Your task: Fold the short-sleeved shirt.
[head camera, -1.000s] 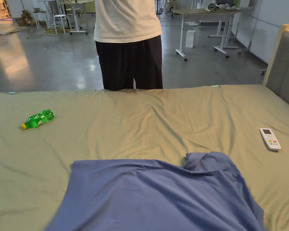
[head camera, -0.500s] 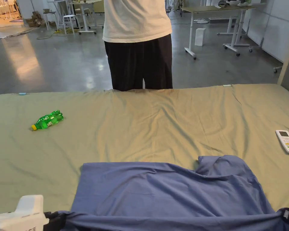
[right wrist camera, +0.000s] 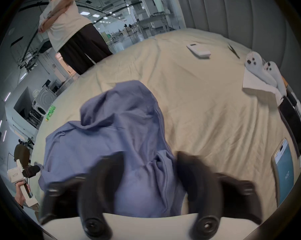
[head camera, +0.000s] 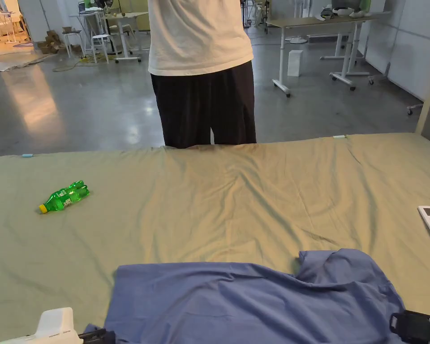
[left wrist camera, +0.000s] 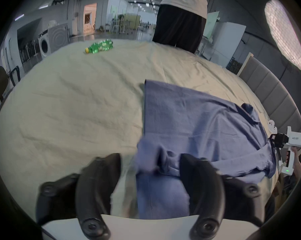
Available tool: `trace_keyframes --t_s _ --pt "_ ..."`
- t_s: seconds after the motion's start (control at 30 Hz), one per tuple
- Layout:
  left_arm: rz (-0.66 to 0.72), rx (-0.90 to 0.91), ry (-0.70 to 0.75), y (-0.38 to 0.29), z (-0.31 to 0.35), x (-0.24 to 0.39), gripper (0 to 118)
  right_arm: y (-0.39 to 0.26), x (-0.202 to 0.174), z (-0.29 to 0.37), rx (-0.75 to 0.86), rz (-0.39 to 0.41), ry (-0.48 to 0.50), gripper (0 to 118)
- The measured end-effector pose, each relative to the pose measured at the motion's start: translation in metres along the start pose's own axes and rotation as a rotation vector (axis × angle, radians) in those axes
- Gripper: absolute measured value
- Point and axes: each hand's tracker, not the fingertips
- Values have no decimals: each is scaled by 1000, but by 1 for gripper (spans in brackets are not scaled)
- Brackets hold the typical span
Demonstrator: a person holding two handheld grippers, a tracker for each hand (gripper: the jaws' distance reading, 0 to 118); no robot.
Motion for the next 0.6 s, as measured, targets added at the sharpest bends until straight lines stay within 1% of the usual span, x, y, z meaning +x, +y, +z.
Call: trace_keyframes --t_s 0.03,0.07,0.17,0.23,0.27,0.3,0.33,0.37,0.43,0.47,0.5,0.53,0.57,0.6 --pt "-6 25 -25 2 11 1 79 -4 -1 12 24 2 20 80" --pt "-17 68 -36 3 26 3 79 -5 -4 26 80 16 14 78" --pt "-103 249 -15 1 78 4 79 -16 -7 72 233 66 10 79" --pt "-127 388 11 -5 124 18 79 -29 -18 110 321 106 41 79" --pt "-133 448 17 -10 147 24 79 -39 -25 128 374 118 35 79" --pt "-135 502 19 -17 167 31 79 -53 -28 140 464 143 30 79" --pt "-135 551 30 -25 184 40 79 -67 -37 158 554 188 35 79" --pt "-140 593 39 -34 196 45 79 -79 -44 172 594 223 33 79" --pt "-168 675 83 -54 219 58 78 -106 -63 202 665 281 -18 80" --pt "-178 699 125 -65 229 66 77 -118 -69 212 692 305 -14 80" --pt "-199 709 140 -75 238 73 74 -129 -75 222 704 327 2 79" --pt "-203 707 133 -86 244 80 66 -140 -81 229 685 308 8 76" --pt "-201 710 124 -95 249 85 54 -147 -87 236 685 310 15 71" --pt "-198 707 118 -103 253 90 42 -155 -90 240 669 293 19 63"
